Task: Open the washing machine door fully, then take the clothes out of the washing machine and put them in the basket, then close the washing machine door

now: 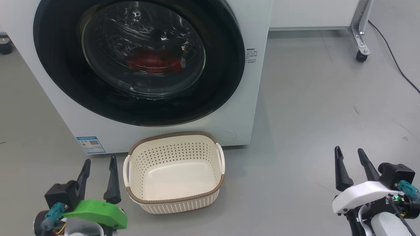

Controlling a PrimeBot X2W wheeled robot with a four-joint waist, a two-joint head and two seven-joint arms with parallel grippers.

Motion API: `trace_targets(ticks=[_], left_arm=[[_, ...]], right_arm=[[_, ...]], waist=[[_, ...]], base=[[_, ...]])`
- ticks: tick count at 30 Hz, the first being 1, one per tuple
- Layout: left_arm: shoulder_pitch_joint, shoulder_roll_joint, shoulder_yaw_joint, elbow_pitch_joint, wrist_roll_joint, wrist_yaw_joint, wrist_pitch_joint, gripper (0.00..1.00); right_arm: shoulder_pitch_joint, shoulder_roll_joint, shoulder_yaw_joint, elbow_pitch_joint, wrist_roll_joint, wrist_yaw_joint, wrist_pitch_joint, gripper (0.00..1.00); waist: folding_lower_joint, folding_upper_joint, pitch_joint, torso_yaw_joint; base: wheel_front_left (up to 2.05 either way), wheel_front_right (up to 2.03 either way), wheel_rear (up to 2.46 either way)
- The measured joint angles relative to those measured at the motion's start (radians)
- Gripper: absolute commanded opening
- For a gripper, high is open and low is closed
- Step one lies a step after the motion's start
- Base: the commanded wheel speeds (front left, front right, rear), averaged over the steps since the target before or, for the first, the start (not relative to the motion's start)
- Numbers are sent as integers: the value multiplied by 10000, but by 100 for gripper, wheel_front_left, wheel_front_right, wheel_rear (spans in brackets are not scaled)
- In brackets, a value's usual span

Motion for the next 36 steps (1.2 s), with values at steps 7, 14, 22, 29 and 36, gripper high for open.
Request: trace_targets(ticks=[7, 14, 22, 29, 36], left_arm=[[2, -17, -121, 6, 807, 123, -222, 100], [5, -21, -278, 17, 1557, 219, -441, 100], [7, -27, -347, 75, 2349, 301, -702, 100], [7, -52, -343, 146, 2487, 301, -702, 100], [7, -71, -316, 251, 2487, 301, -704, 100]], right_arm=[[-1, -104, 251, -10, -819, -17, -205, 100], [-18, -148, 443, -23, -1542, -104, -412, 100], [-76, -221, 594, -63, -2383, -192, -629, 100], [-122, -226, 591, -69, -2477, -194, -629, 100], [-122, -217, 533, -69, -2477, -194, -631, 100]], waist=[[0, 0, -9, 11], [0, 0, -9, 14], [0, 0, -7, 1], [0, 0, -4, -9], [0, 0, -1, -15]], base=[[0, 0, 0], [0, 0, 0], [0, 0, 0], [0, 0, 0], [0, 0, 0]])
